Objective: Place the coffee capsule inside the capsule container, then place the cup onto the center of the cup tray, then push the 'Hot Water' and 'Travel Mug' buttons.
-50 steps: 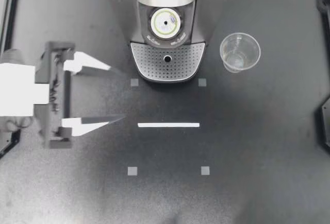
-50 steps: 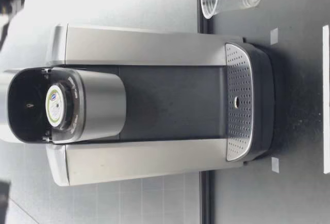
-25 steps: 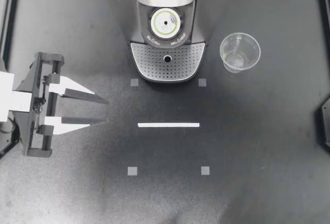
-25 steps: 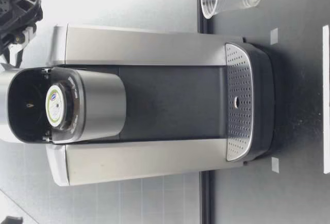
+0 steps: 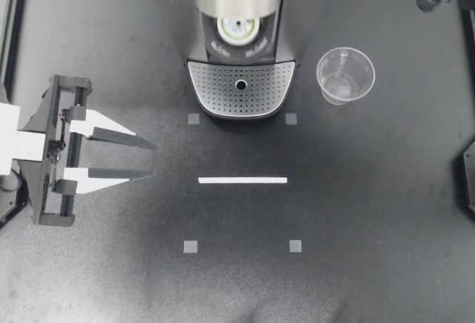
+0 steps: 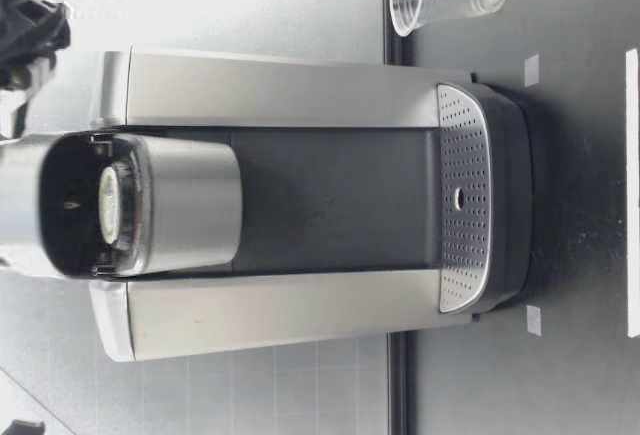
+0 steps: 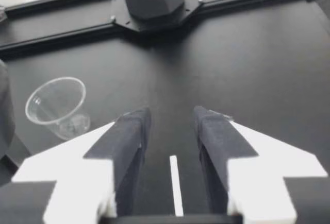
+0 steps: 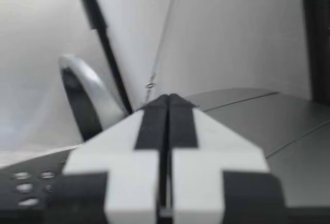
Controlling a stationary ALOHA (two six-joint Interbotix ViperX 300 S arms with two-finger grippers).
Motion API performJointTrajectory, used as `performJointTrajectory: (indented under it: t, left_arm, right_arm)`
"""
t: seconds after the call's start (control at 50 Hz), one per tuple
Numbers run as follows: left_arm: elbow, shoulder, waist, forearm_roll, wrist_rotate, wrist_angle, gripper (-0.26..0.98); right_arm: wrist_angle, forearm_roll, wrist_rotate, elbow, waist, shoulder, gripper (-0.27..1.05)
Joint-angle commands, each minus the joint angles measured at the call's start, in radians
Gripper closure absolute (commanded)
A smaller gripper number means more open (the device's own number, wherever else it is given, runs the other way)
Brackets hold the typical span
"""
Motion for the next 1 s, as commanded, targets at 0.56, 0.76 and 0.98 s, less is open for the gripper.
performJointTrajectory:
  t: [0.56,0.76,0.98]
  left_arm:
    - [-0.021,-0.008,0.000,-0.002,0.000,-0.006,0.38]
    - [-0.018,-0.008,0.000,-0.002,0.000,-0.006,0.38]
    - [-0.014,-0.008,0.000,-0.002,0.000,-0.006,0.38]
  right_arm:
    - [-0.002,0.000,0.008,0.132,0.160,-0.109,0.71]
    - [0.012,0.002,0.009,0.155,0.189,-0.104,0.71]
    - [0.029,0.005,0.040,0.193,0.210,-0.109,0.71]
